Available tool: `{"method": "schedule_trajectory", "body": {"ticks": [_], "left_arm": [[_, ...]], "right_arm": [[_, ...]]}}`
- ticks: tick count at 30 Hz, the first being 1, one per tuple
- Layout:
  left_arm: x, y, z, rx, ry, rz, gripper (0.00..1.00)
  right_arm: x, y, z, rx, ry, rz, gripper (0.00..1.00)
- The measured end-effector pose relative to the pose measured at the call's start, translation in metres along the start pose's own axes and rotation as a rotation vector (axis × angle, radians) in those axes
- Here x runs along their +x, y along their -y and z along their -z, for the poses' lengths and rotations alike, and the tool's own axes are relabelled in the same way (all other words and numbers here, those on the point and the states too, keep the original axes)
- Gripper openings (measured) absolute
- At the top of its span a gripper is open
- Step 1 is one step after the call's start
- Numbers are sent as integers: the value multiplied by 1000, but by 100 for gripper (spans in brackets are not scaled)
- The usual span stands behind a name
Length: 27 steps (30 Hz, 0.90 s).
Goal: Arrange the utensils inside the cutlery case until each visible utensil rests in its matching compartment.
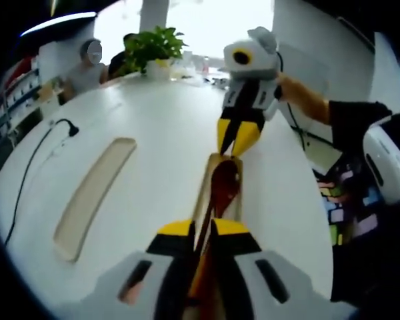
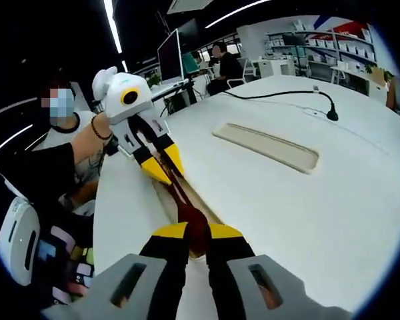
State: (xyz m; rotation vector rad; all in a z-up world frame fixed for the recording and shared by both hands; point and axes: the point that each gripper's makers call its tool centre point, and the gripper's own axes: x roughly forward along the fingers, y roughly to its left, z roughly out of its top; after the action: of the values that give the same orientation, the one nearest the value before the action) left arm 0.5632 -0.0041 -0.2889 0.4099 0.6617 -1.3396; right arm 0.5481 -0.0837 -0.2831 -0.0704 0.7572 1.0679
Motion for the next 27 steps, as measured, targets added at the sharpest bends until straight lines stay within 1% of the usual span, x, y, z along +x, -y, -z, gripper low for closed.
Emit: {"method": "schedule_trajectory", "body": {"ticks": [4,6,9,14,16,18,19,20,21,22,23,25,27], "left_arm": [[-6,-6,-3,-1,16,-22,10],[-9,-10,-4,-5,23,-37,10],[-15,-24,-7,-11,43,-94,10],[-25,-52,-9,-31,67,-192,10],[-30,-64,-9,-64,79,-227,10],[-36,-78,-8,-113,89,-267,10],[-39,-86,-4,-154,72,-295,9],[-41,-91,1,-165,43,-308,9],[-42,-95,-2,-153,61,-307,9],[-44,-102,-2,-190,78,-324,9],[-46,-106,-1,-244,86,-328,9],[-50,-115,-1,-300,112,-323,9],[-54,-124,2,-344,115,-334,9]], "right_arm": [[-4,7,-7,9,21,15,7],[-8,10,-12,5,41,27,7],[-13,17,-23,3,77,51,6],[-22,36,-38,-4,116,108,6],[-25,43,-44,-7,129,135,6],[-28,52,-50,-13,137,166,6],[-28,55,-51,-15,139,176,6],[-29,60,-54,-20,141,193,6],[-29,66,-56,-26,138,211,6],[-30,72,-59,-31,140,229,6],[-30,78,-61,-36,142,249,6],[-30,91,-64,-41,132,286,6],[-27,103,-67,-38,122,308,6]]}}
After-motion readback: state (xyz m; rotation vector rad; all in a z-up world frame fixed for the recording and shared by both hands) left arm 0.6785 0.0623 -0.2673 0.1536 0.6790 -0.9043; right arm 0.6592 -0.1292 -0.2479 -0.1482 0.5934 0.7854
